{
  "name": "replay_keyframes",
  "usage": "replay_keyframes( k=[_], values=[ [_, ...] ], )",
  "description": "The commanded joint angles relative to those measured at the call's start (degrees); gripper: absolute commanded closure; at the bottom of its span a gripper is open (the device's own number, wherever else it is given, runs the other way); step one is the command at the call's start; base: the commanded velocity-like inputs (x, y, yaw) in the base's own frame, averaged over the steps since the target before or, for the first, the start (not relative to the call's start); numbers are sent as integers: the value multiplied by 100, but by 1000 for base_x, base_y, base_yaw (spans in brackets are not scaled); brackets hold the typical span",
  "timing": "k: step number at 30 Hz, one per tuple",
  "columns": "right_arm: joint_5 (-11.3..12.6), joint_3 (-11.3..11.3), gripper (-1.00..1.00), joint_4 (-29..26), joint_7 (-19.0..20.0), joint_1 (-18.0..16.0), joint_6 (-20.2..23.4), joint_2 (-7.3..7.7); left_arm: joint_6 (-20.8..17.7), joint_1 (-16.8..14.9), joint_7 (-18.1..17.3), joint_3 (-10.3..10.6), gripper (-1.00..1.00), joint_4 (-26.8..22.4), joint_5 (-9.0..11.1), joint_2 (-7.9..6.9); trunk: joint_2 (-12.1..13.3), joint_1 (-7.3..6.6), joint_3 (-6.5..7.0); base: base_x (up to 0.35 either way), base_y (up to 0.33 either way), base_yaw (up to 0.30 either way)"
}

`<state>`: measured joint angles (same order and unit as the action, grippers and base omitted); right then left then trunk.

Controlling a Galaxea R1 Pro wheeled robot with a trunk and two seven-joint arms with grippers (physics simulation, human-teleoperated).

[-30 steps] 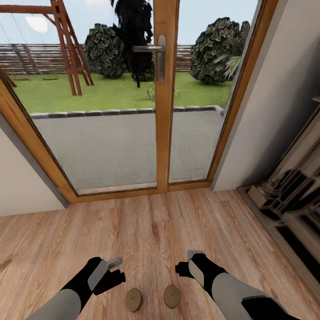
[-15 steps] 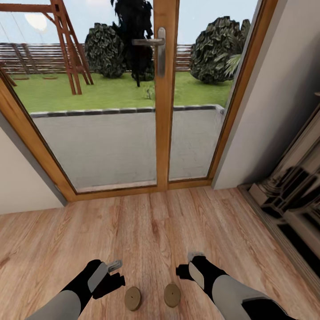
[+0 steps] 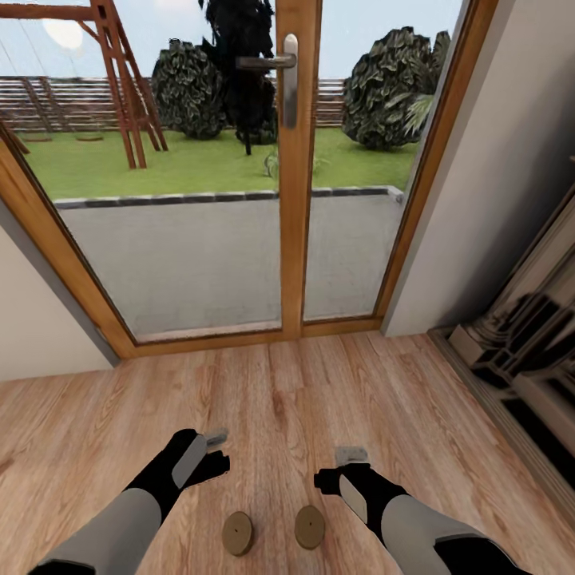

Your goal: Place each of the two pumpkins and all three candles from the living room inside a cabinet in the living room (use any cabinet), then make sure every cabinet is closed, and position the cauldron so it is next to a table in the living room.

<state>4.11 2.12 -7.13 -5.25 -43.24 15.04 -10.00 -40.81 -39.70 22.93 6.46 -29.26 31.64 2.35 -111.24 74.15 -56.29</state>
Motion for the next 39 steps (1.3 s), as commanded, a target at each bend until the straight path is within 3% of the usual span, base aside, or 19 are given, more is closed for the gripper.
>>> replay_keyframes(
  k=[1, 5, 19, 25, 39],
  values=[
    [4, 0, -100, 2, -1, 0, 0, 0, 0, -50, 27, 42, -100, -12, -2, 40, -42, 23, -19, 0, 0, 0],
    [8, -6, -100, 48, 10, 5, 1, 0, 18, -115, 71, 132, -100, 38, 0, 162, -202, 110, -91, 0, 0, 0],
    [10, 7, -100, 87, 257, 105, 88, 0, 29, -117, 54, 136, -100, 60, 9, 178, -764, 418, -342, 0, 0, 0],
    [5, 7, -100, 74, 270, 105, 741, 0, 33, -109, 47, 136, -100, 93, 15, 186, -1004, 550, -450, 0, 0, 0],
    [-27, 13, -100, 33, 439, 97, 881, 0, 37, -108, 46, 136, -100, 356, 9, 189, -1566, 857, -701, 0, 0, 0]
  ],
)
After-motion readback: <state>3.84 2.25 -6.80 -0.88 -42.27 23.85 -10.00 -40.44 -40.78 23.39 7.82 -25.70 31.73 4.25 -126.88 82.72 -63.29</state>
